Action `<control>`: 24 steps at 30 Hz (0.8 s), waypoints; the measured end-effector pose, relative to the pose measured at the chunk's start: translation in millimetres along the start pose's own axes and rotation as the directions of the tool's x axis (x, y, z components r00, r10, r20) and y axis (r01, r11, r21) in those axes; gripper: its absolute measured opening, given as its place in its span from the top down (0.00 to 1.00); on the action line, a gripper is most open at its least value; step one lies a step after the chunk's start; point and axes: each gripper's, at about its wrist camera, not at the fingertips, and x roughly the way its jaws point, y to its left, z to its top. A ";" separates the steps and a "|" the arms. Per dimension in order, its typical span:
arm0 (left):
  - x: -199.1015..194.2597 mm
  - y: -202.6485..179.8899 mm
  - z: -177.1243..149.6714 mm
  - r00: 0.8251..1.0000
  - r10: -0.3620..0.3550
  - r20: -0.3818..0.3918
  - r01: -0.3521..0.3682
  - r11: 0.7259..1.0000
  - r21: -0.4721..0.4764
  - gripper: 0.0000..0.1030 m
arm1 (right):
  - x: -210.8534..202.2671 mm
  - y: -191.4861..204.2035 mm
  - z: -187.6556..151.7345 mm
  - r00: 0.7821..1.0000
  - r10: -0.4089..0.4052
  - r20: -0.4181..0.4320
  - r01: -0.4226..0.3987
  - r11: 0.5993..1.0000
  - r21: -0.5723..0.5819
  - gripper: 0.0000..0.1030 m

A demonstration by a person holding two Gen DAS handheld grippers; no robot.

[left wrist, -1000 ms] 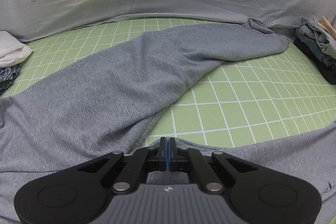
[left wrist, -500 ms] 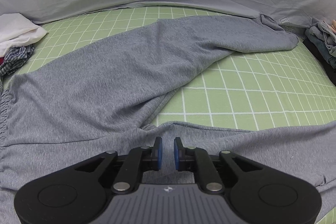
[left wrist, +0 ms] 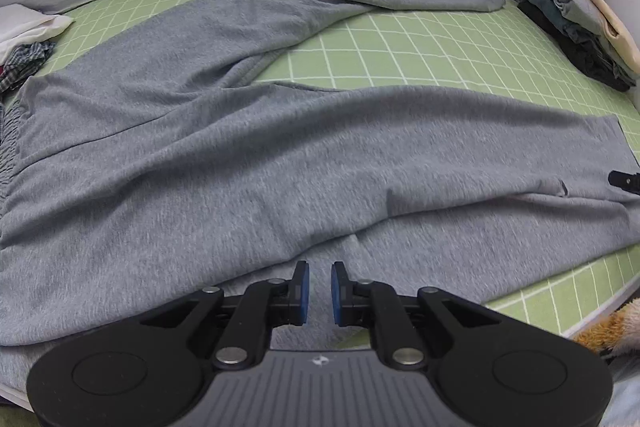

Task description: Fold clothes

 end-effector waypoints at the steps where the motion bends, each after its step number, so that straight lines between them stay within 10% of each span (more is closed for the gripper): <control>1: 1.5 -5.0 -1.5 1.000 -0.007 -0.007 0.007 1.000 0.025 0.86 | -3.2 7.2 -2.2 1.000 0.026 -0.004 -0.026 0.999 -0.024 0.71; 16: 18.2 -22.3 7.5 0.997 0.000 -0.071 0.003 0.999 0.046 0.70 | -17.3 74.7 -37.8 0.988 0.142 -0.065 -0.155 0.939 -0.308 0.50; 19: 23.7 -28.5 6.7 0.996 0.038 -0.078 -0.033 0.997 0.069 0.73 | -8.1 80.8 -39.4 0.982 0.155 -0.104 -0.181 0.931 -0.317 0.55; 21: 23.2 -31.9 5.4 0.996 0.051 -0.070 -0.045 0.995 0.084 0.93 | -7.5 83.0 -40.9 0.979 0.172 -0.110 -0.199 0.924 -0.327 0.61; 24: 21.1 -32.0 1.2 0.997 0.053 -0.063 -0.047 0.995 0.089 0.98 | -8.1 87.9 -42.6 0.969 0.212 -0.125 -0.243 0.905 -0.348 0.87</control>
